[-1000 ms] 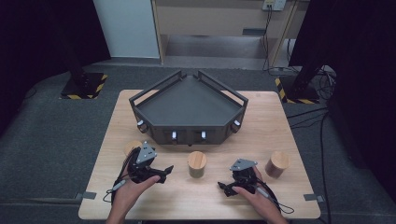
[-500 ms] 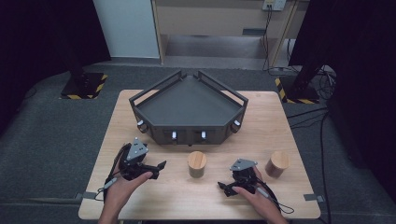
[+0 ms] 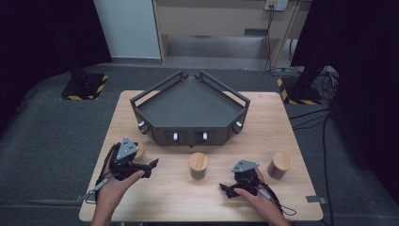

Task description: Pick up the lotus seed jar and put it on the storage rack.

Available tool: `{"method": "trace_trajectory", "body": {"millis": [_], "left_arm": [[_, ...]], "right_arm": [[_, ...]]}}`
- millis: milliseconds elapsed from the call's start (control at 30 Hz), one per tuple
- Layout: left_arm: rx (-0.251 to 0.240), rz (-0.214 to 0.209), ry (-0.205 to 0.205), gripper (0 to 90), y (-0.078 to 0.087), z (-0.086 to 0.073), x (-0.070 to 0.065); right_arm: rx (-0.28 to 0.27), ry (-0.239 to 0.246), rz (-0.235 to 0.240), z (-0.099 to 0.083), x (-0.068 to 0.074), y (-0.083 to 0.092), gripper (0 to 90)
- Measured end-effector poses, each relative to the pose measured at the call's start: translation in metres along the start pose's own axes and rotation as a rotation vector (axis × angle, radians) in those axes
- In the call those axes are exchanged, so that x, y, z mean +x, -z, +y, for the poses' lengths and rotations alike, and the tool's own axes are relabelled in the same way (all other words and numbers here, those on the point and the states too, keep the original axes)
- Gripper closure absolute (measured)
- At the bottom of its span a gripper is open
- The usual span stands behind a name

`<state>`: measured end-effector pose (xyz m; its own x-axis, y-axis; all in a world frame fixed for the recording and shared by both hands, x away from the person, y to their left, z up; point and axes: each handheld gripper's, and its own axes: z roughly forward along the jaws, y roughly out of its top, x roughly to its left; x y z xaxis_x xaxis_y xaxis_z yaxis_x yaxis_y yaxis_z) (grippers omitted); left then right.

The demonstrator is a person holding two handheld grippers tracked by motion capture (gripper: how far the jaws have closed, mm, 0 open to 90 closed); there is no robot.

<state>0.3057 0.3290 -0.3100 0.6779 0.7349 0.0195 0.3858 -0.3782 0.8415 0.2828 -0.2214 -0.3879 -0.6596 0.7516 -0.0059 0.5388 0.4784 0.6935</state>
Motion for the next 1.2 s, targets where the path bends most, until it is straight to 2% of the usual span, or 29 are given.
{"method": "trace_trajectory", "body": {"millis": [433,767,967,1200], "left_arm": [[-0.013,0.054,0.023,3.1,0.01,-0.009,0.007],[-0.025,0.08,0.05,2.9,0.015,-0.018,0.014],[-0.008,0.097,0.055,2.8,0.011,-0.023,0.018],[0.007,0.088,0.094,2.7,0.002,-0.035,0.027]], "right_arm": [[-0.001,0.0,0.0,0.0,0.0,0.0,0.9],[-0.001,0.0,0.0,0.0,0.0,0.0,0.9],[-0.001,-0.001,0.0,0.0,0.0,0.0,0.9],[0.0,-0.002,0.001,0.0,0.0,0.0,0.9]]}}
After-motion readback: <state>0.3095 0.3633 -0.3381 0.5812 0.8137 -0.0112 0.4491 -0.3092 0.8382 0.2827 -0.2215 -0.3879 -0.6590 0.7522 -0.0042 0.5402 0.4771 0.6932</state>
